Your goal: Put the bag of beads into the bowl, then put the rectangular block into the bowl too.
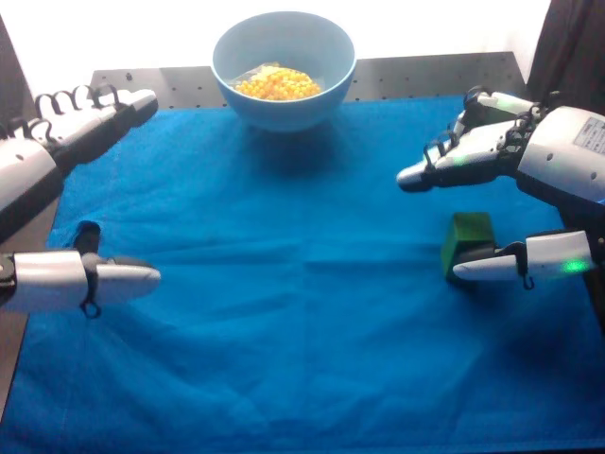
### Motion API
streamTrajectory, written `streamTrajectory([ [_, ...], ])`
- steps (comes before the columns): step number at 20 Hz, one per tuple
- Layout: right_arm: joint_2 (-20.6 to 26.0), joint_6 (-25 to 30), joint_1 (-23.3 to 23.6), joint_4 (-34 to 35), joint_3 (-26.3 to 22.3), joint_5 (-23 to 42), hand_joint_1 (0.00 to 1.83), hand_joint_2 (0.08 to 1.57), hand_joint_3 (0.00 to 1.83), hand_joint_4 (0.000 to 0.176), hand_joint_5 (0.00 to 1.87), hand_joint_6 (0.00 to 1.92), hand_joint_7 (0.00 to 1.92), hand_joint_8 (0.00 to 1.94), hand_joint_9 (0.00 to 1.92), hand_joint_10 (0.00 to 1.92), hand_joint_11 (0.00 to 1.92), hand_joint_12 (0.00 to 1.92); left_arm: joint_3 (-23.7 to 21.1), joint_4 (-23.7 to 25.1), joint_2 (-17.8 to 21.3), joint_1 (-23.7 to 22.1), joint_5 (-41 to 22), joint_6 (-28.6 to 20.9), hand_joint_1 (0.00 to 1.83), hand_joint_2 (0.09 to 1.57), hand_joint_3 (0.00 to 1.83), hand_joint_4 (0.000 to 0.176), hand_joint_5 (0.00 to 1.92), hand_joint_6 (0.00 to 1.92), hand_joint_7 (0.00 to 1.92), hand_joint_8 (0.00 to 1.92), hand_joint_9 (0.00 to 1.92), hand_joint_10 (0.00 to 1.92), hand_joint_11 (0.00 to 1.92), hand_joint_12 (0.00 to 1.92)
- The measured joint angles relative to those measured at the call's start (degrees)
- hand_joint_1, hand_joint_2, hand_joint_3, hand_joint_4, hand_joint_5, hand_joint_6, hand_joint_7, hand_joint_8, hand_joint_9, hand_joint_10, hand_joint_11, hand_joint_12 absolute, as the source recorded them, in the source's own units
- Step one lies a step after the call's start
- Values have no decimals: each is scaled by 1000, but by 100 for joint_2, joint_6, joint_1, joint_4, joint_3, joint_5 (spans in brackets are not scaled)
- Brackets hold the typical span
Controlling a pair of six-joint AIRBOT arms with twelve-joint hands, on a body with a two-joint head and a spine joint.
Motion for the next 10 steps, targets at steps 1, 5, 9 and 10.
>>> streamTrajectory([
  [1, 0, 0, 0, 2, 7, -7, 853, 1008, 0, 0, 782, 3, 896, 119, 572, 989, 316, 1537, -7, -9, -13, 15, 0, -33, 814, 949, 3, 33, 0, 0, 0, 0, 0, 0, 0, 0],
  [5, 0, 0, -2, 0, 9, -7, 893, 996, 0, 0, 911, 8, 652, 1218, 558, 1573, 446, 1903, -7, -55, -17, 70, -59, -74, 793, 956, 6, 63, 0, 0, 0, 0, 0, 0, 0, 0],
  [9, 0, 0, 0, 2, 9, -2, 954, 1000, 0, 0, 1041, 14, 818, 1421, 706, 1779, 657, 1921, -7, -66, -26, 92, -79, -107, 764, 947, 1, 73, 0, 0, 0, 0, 0, 0, 0, 0],
  [10, 0, 0, 0, 4, 9, -2, 1034, 1049, 0, 116, 1101, 592, 821, 1536, 725, 1840, 708, 1921, -7, -72, -46, 92, -83, -114, 747, 952, 3, 69, 0, 0, 0, 0, 0, 0, 0, 0],
])
